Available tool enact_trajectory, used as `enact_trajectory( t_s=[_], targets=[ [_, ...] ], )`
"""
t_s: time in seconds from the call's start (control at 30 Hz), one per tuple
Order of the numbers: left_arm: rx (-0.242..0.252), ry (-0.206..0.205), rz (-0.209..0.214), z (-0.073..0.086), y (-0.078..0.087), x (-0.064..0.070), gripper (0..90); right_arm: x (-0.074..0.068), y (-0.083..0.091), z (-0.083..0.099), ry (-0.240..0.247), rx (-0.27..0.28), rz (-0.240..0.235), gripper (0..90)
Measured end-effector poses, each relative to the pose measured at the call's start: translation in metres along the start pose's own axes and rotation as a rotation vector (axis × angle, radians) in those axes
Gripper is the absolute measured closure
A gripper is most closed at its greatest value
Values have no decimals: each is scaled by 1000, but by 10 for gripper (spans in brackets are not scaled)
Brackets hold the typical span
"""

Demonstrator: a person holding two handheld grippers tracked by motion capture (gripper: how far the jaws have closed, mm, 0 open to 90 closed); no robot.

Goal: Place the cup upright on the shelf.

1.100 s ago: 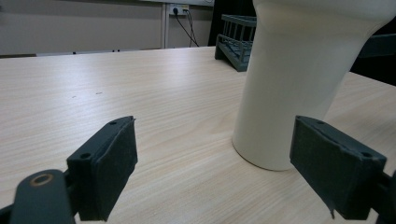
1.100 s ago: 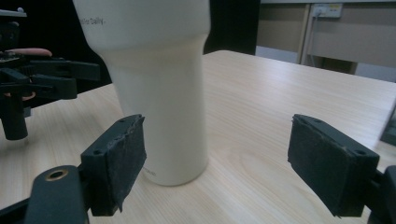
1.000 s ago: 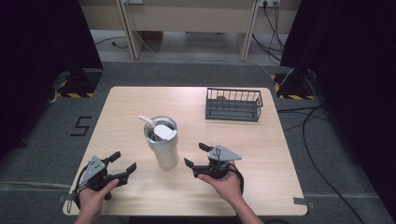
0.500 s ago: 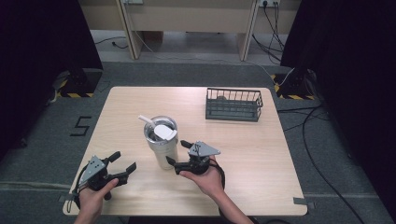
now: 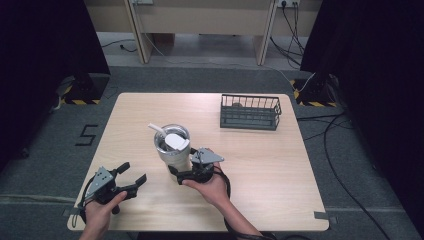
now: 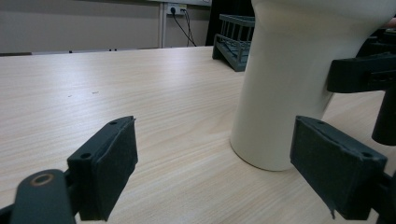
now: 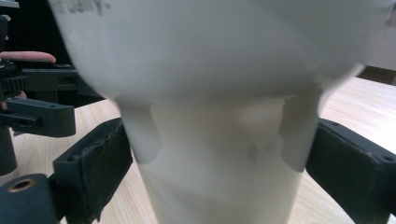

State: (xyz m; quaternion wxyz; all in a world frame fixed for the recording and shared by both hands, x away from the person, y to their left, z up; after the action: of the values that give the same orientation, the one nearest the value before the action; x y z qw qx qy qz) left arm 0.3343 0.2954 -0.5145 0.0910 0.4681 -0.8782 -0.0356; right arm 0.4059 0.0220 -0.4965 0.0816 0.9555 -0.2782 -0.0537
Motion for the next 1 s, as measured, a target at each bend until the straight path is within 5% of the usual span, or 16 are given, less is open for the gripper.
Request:
enact_trajectory(
  t_s=[0.4,1.0],
  targets=[
    [0,-1,7,0,0,0,144,-1,-17,4,22,33,11,84],
    [-1,2,16,1,0,0,144,0,-16,2,14,43,22,101]
  ],
)
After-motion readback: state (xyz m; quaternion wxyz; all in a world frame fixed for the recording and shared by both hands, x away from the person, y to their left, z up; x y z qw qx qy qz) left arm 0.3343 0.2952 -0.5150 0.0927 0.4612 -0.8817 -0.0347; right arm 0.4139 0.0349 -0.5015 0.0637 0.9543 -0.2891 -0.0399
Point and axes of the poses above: each handheld gripper's, and its own axes: y roughly backward along the jaws, z roughly out of its underside, x roughly to its right, the point moved 2 cm from there along -y, roughly forward along the jaws, and after that the axes turned 3 degrees about x, right-handed, at the moved point
